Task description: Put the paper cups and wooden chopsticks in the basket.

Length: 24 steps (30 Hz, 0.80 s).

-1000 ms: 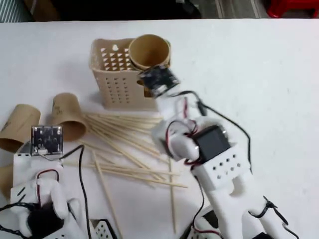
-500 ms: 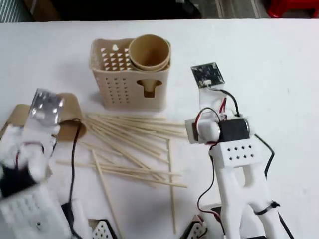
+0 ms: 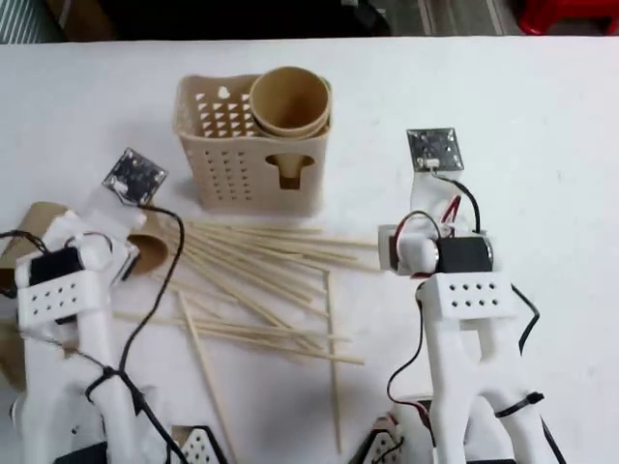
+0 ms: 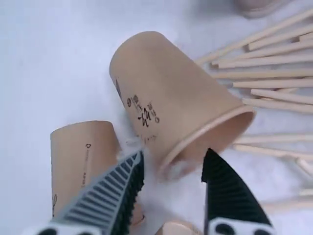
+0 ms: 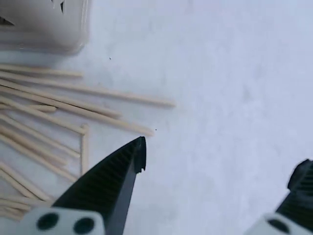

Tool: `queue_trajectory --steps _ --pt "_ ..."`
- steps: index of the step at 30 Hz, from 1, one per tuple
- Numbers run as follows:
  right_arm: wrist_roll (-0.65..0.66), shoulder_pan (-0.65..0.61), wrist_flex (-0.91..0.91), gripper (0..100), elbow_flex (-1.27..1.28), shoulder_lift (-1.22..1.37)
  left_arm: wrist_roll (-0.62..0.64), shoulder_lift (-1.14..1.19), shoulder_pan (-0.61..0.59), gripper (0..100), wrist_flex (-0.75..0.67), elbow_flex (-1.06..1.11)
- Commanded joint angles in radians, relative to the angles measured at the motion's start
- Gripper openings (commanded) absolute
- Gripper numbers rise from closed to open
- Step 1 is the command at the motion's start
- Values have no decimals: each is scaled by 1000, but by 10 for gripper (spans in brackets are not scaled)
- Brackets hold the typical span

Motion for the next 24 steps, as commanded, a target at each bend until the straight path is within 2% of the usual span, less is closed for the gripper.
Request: queue_trajectory --steps 1,4,7,13,20,24 --pt "-8 15 -15 440 -6 2 44 7 13 107 -183 69" --pt "-8 15 -15 440 -6 2 86 5 15 20 -175 58" --pt "-8 13 -16 440 6 2 137 5 15 21 -77 -3" --pt "-8 7 -64 440 38 2 253 5 15 23 207 -232" --pt "-9 7 -71 440 46 2 288 5 15 23 488 -548" --pt "-9 7 -71 440 48 2 356 5 15 23 612 -744"
